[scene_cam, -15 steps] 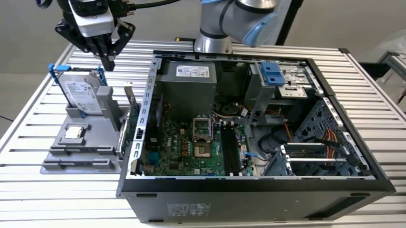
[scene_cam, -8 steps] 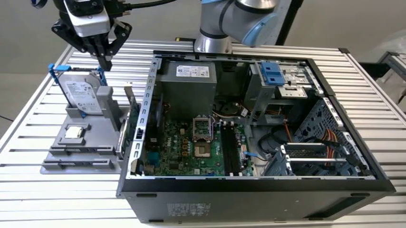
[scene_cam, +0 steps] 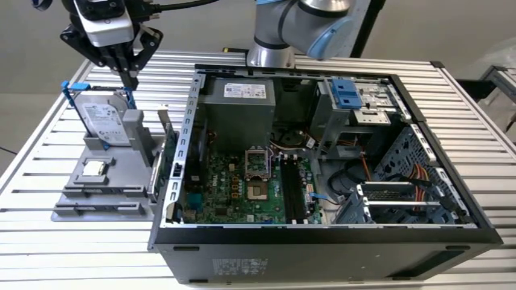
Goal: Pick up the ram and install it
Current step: 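Reach for the ram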
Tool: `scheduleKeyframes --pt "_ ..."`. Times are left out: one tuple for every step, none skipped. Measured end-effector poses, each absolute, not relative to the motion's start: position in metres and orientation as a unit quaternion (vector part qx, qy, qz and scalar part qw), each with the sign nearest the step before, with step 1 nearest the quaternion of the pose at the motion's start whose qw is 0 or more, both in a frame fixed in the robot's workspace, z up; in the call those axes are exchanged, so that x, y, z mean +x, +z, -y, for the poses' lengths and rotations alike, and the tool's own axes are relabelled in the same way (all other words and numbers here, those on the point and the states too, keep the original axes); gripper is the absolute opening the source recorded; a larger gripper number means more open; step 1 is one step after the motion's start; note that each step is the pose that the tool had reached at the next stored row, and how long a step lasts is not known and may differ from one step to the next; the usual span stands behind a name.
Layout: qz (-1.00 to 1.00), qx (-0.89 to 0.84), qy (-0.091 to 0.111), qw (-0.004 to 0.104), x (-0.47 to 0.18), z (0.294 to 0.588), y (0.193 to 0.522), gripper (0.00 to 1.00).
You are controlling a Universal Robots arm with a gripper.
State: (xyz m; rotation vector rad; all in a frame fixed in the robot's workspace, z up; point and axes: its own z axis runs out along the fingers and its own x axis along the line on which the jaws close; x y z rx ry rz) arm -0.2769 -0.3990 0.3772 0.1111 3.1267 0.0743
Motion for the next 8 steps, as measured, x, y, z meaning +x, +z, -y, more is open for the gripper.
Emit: scheduleKeyframes --pt "-0.999 0.035 0.024 0.006 -0.2777 0.399 0.3772 0.0" --pt "-0.999 0.035 0.024 0.006 -0.2785 0.399 0.3772 0.0" --pt "-0.999 0.035 0.024 0.006 -0.2793 0.399 0.3771 0.0" --pt "-0.999 0.035 0.024 0.006 -0.2802 0.399 0.3771 0.0" --pt "-0.999 0.036 0.024 0.006 -0.281 0.399 0.3771 0.0" --pt "-0.999 0.035 0.024 0.006 -0.2818 0.399 0.3771 0.0" --pt "-0.999 0.035 0.024 0.006 -0.2826 0.399 0.3771 0.0" --pt "-0.999 0.035 0.024 0.006 -0.2835 0.399 0.3771 0.0"
